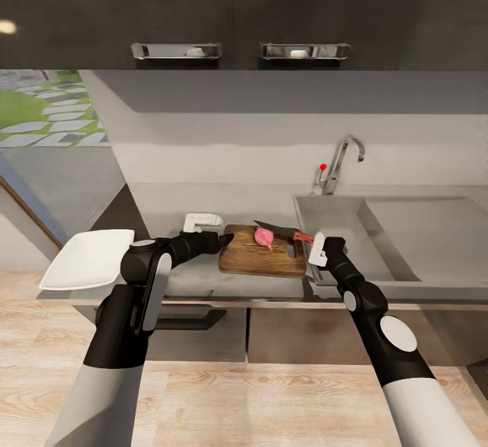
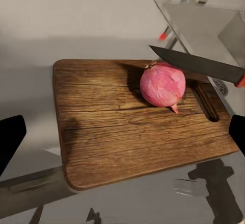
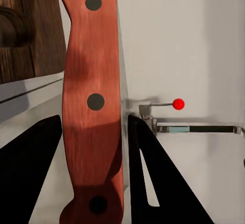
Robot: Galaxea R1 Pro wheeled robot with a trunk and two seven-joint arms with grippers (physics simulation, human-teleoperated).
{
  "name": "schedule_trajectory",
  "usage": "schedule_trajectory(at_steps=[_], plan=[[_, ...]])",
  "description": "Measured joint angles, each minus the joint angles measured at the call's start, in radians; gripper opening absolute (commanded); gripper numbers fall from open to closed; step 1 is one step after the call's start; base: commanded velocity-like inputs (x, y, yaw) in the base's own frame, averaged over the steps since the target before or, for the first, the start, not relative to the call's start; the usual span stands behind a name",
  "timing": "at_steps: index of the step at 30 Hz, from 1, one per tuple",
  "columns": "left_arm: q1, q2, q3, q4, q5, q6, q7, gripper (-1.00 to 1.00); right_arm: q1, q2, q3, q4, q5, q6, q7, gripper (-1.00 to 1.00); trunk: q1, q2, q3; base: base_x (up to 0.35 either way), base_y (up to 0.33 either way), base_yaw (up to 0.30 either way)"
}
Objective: In the kitchen, take the Vidalia onion out of the sink, dice it on the chopping board with the paring knife, put the diced onion into the bowl on the countertop, then place both the paring knife and the chopping board into the sink.
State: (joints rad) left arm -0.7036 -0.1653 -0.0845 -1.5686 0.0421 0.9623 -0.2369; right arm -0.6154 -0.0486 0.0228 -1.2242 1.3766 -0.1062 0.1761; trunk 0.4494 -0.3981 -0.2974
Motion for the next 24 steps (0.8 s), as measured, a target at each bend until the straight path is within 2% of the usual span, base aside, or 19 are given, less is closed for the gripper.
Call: schedule_trajectory(at_steps=[24], plan=[[0.000, 0.000, 0.001, 0.000, 0.000, 0.000, 0.000, 1.00, 0.000, 0.000, 0.000, 0.000, 0.000, 0.000, 0.000, -1.00, 0.000, 0.000, -0.001, 0.000, -0.001, 0.000]])
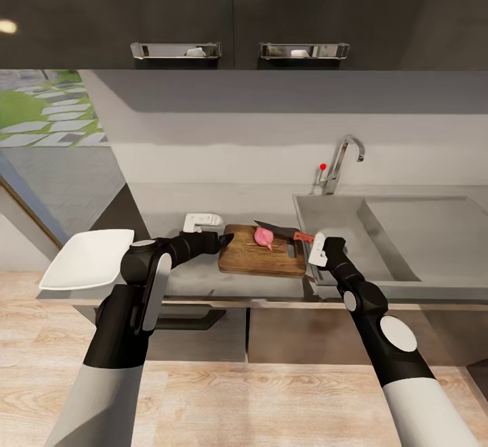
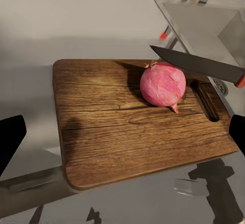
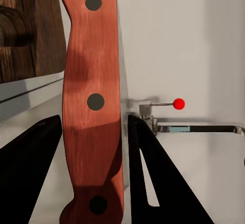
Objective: In the kitchen, take the Vidalia onion out of the sink, dice it on the chopping board with the paring knife, put the diced onion into the bowl on the countertop, then place both the paring knife and the chopping board into the sink.
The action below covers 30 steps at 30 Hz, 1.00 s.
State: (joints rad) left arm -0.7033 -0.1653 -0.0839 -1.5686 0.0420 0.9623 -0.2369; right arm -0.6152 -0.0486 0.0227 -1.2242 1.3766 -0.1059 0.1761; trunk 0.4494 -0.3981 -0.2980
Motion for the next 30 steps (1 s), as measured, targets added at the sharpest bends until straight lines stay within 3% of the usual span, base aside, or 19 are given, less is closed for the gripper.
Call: schedule_trajectory(at_steps=[21, 30], plan=[[0.000, 0.000, -0.001, 0.000, 0.000, 0.000, 0.000, 1.00, 0.000, 0.000, 0.000, 0.000, 0.000, 0.001, -0.001, -1.00, 0.000, 0.000, -0.005, 0.000, 0.000, 0.016], [0.000, 0.000, 0.000, 0.000, 0.000, 0.000, 0.000, 1.00, 0.000, 0.000, 0.000, 0.000, 0.001, 0.000, -0.049, -1.00, 0.000, 0.000, -0.002, 0.000, 0.000, 0.003]])
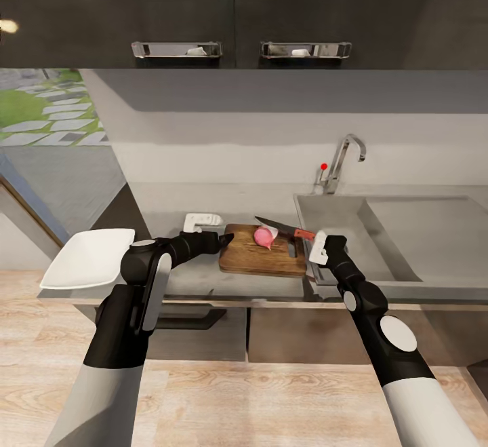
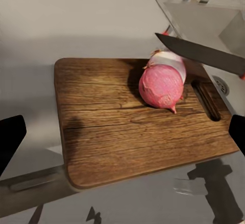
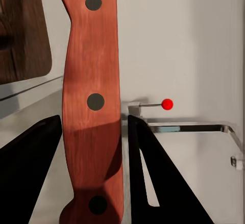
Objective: In the kitchen, take the Vidalia onion out of the sink, dice it on the chopping board with the paring knife, put the diced onion into the bowl on the countertop, then place both the paring knife and the chopping board into the sink.
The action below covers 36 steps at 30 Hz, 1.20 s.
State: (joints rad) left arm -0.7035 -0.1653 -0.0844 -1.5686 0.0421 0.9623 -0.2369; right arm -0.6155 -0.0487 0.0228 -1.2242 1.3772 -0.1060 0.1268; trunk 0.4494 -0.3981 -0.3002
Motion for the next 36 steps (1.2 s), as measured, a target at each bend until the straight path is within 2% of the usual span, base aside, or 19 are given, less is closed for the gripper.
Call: schedule_trajectory(at_steps=[19, 28, 36], plan=[[0.000, 0.000, 0.001, 0.000, 0.000, 0.000, 0.000, 1.00, 0.000, 0.000, 0.000, 0.000, 0.000, 0.001, -0.002, -1.00, 0.000, 0.000, 0.006, 0.001, 0.000, 0.000], [0.000, 0.000, 0.000, 0.000, 0.000, 0.000, 0.000, 1.00, 0.000, 0.000, 0.000, 0.000, 0.000, 0.001, -0.002, -1.00, 0.000, 0.000, 0.006, 0.182, 0.000, 0.000], [0.000, 0.000, 0.000, 0.000, 0.000, 0.000, 0.000, 1.00, 0.000, 0.000, 0.000, 0.000, 0.000, 0.001, -0.002, -1.00, 0.000, 0.000, 0.006, 0.042, 0.000, 0.000]])
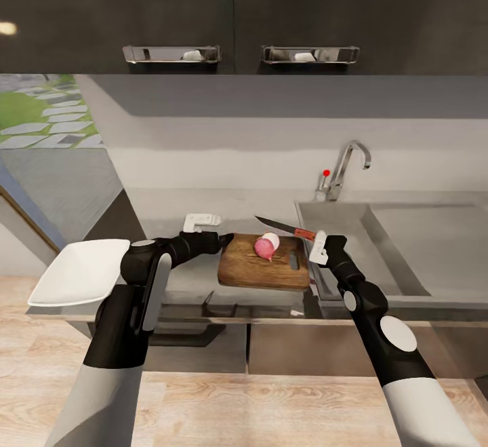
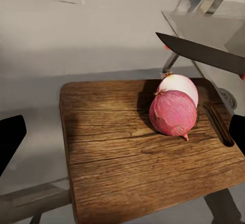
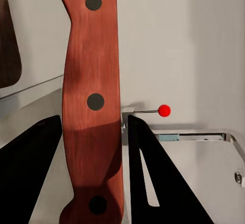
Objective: In the kitchen, take the Vidalia onion out of the sink, dice it on the chopping board with the paring knife, put the diced onion into the bowl on the countertop, then place both the paring knife and the chopping board into the sink.
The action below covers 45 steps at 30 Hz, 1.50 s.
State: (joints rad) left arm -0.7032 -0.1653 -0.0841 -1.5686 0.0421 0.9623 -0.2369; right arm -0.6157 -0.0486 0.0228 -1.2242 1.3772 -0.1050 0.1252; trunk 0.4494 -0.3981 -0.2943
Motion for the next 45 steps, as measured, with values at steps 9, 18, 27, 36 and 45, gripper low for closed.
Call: schedule_trajectory(at_steps=[9, 18, 27, 36, 45], plan=[[0.000, 0.000, 0.000, 0.000, 0.000, 0.000, 0.000, 1.00, 0.001, 0.000, 0.000, 0.000, 0.000, 0.000, 0.000, -1.00, 0.000, 0.000, 0.000, 0.033, 0.000, 0.000], [0.000, 0.000, 0.000, 0.000, 0.000, 0.000, 0.000, 1.00, 0.000, 0.000, 0.000, 0.000, 0.000, 0.000, 0.000, -1.00, 0.000, 0.000, 0.000, 0.112, 0.000, 0.000], [0.000, 0.000, 0.000, 0.000, 0.000, 0.000, 0.000, 1.00, 0.000, 0.000, 0.000, 0.000, 0.000, 0.000, 0.000, -1.00, 0.000, 0.000, 0.000, -0.014, 0.000, 0.000], [0.000, 0.000, 0.001, 0.000, 0.000, 0.000, 0.000, 1.00, 0.000, 0.000, 0.000, 0.000, 0.000, 0.000, 0.000, -1.00, 0.000, 0.000, 0.000, -0.138, 0.000, 0.000], [0.000, 0.000, 0.000, 0.000, 0.000, 0.000, 0.000, 1.00, 0.000, 0.000, 0.000, 0.000, 0.000, 0.000, 0.000, -1.00, 0.000, 0.000, 0.000, -0.014, 0.000, 0.000]])
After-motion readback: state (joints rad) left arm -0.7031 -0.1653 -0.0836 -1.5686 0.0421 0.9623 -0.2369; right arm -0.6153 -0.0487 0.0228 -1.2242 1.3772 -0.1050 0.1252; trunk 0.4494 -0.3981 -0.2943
